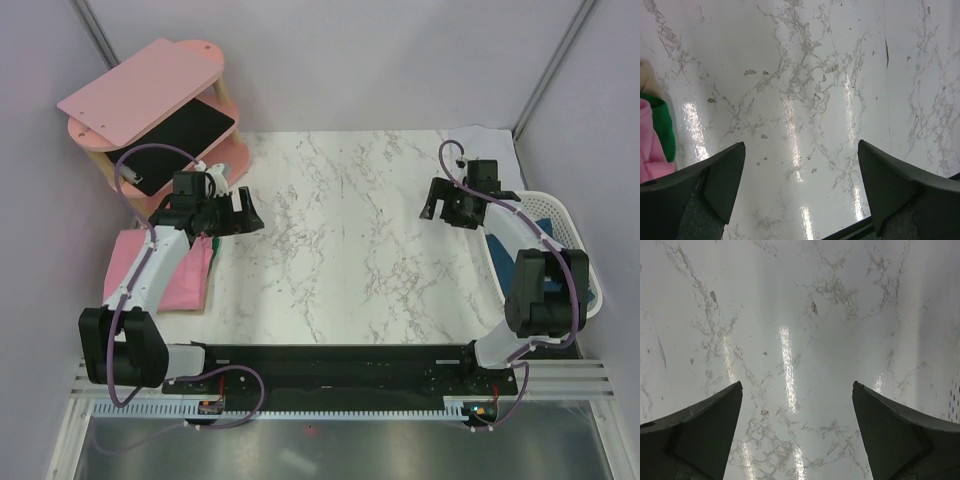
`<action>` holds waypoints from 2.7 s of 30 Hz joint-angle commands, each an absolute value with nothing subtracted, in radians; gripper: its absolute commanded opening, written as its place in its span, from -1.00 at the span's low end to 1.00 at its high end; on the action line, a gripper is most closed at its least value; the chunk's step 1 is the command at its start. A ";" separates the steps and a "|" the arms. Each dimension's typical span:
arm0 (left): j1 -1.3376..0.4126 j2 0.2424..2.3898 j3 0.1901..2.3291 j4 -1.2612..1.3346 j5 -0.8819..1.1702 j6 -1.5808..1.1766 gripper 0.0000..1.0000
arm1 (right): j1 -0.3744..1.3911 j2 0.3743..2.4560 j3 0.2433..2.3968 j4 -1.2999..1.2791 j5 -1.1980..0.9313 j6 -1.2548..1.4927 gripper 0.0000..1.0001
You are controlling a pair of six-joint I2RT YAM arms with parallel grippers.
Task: Fold and stack the t-shirts
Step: Grab the tshirt from the pile, then move the tshirt to the center of the board
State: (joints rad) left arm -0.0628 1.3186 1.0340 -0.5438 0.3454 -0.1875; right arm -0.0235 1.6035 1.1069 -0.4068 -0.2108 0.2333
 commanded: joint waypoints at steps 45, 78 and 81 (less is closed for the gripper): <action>-0.060 1.313 1.005 -0.520 0.502 -0.244 0.89 | -0.410 1.829 1.124 -0.456 0.381 0.430 -0.35; -0.058 1.308 1.003 -0.523 0.449 -0.239 0.82 | 0.329 1.397 1.602 -0.571 0.168 0.210 -1.00; -0.058 1.304 1.003 -0.525 0.442 -0.239 0.83 | 0.477 1.446 1.571 -0.557 0.115 0.203 -1.00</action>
